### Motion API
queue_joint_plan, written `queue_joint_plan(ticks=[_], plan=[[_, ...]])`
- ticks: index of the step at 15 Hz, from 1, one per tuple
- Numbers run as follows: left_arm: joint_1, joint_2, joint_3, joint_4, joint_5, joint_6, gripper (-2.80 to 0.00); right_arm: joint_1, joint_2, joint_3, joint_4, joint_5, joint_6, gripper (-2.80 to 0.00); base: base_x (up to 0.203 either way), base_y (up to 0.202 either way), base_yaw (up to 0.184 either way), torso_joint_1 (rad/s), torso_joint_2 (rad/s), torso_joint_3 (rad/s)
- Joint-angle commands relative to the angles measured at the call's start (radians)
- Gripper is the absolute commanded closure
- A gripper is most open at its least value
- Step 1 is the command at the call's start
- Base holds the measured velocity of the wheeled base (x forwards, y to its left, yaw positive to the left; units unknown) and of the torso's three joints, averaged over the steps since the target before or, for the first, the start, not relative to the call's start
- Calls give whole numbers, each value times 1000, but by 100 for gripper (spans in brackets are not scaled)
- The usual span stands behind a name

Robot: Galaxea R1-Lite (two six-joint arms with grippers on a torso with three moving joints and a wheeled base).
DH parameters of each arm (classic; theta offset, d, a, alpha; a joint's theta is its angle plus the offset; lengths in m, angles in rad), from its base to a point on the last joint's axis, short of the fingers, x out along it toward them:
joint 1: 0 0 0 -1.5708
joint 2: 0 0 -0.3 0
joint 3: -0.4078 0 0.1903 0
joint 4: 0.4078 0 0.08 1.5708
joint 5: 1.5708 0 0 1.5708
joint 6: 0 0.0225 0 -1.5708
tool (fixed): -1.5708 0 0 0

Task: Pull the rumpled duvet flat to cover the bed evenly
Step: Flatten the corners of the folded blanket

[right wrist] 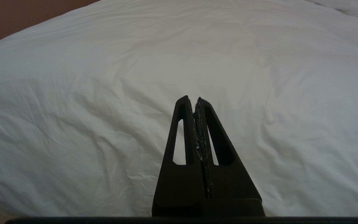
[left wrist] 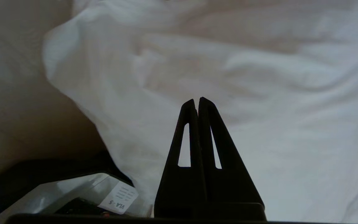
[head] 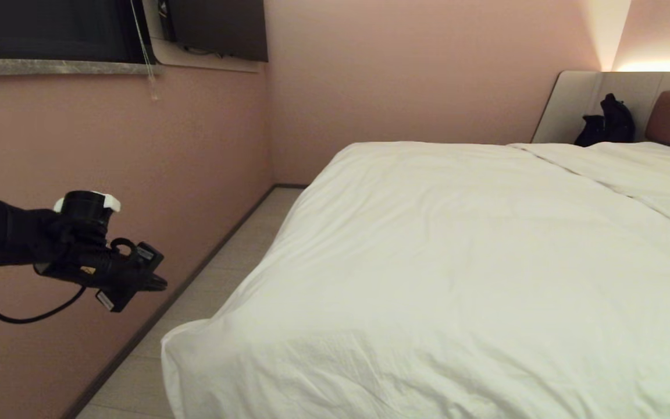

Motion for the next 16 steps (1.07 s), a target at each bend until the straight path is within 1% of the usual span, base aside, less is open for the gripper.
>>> queue_joint_plan(ticks=[1, 2, 3, 4, 5, 6, 7, 9, 13, 14, 16], plan=[[5, 85, -49, 43, 25, -1, 0, 0, 1, 0, 0, 0, -1, 0, 0, 0, 0, 0, 0, 0], [5, 112, -58, 52, 72, 3, 0, 0, 1, 0, 0, 0, -1, 0, 0, 0, 0, 0, 0, 0], [5, 115, -61, 55, 79, 5, 0, 0, 1, 0, 0, 0, -1, 0, 0, 0, 0, 0, 0, 0], [5, 128, -60, 56, 121, 20, 0, 0, 1, 0, 0, 0, -1, 0, 0, 0, 0, 0, 0, 0], [4, 156, -56, 57, 216, 50, 0, 0, 1, 0, 0, 0, -1, 0, 0, 0, 0, 0, 0, 0], [3, 174, -54, 58, 250, 78, 0, 0, 1, 0, 0, 0, -1, 0, 0, 0, 0, 0, 0, 0], [3, 178, -54, 60, 257, 86, 0, 0, 1, 0, 0, 0, -1, 0, 0, 0, 0, 0, 0, 0], [2, 208, -74, 84, 259, 131, 0, 0, 1, 0, 0, 0, -1, 0, 0, 0, 0, 0, 0, 0], [-3, 245, -131, 164, 260, 167, 0, 0, 1, 0, 0, 0, -1, 0, 0, 0, 0, 0, 0, 0], [-3, 245, -131, 164, 260, 167, 0, 0, 1, 0, 0, 0, -1, 0, 0, 0, 0, 0, 0, 0], [-5, 252, -133, 179, 273, 201, 0, 0, 1, 0, 0, 0, -1, 0, 0, 0, 0, 0, 0, 0]])
